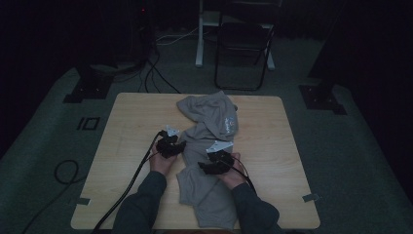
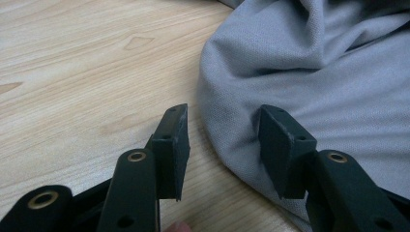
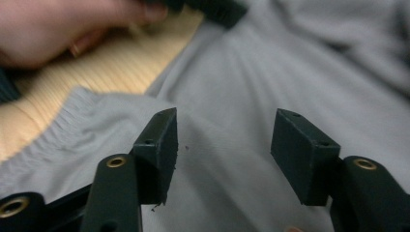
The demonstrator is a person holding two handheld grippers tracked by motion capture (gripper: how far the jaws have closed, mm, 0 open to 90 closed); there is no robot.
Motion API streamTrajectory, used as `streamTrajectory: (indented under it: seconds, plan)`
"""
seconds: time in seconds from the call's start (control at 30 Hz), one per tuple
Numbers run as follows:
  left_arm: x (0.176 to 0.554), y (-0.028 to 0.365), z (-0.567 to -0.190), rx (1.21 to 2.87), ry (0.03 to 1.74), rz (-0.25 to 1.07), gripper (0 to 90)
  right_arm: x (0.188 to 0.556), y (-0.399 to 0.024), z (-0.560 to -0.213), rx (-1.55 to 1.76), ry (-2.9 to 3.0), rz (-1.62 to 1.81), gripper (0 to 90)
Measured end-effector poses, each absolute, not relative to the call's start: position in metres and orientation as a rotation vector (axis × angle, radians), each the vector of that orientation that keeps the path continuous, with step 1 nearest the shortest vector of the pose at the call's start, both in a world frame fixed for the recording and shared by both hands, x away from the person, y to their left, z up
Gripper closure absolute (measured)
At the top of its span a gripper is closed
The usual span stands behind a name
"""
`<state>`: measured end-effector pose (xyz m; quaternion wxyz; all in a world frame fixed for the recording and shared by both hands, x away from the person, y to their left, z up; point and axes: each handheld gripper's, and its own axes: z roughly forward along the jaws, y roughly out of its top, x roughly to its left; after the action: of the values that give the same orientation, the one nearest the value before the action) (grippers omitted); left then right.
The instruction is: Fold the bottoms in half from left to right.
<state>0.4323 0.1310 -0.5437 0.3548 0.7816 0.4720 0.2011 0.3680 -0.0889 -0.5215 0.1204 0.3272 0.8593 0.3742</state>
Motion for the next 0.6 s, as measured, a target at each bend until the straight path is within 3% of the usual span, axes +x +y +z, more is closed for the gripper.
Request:
streamTrajectory:
  seconds: [0.1,0.17,0.23,0.6]
  plan:
    - [0.432,0.131,-0.544,2.020,1.221,0.519,54.9,0.369,-0.083,-0.536,0.966,2.553,1.005,49.8]
    - [0.432,0.131,-0.544,2.019,1.221,0.519,54.9,0.363,-0.087,-0.533,0.949,2.559,1.012,74.0]
    - [0.432,0.131,-0.544,2.019,1.222,0.519,54.9,0.354,-0.094,-0.530,0.925,2.559,0.988,88.3]
    - [0.433,0.131,-0.544,2.015,1.229,0.520,55.2,0.290,-0.164,-0.522,0.945,2.540,1.000,88.8]
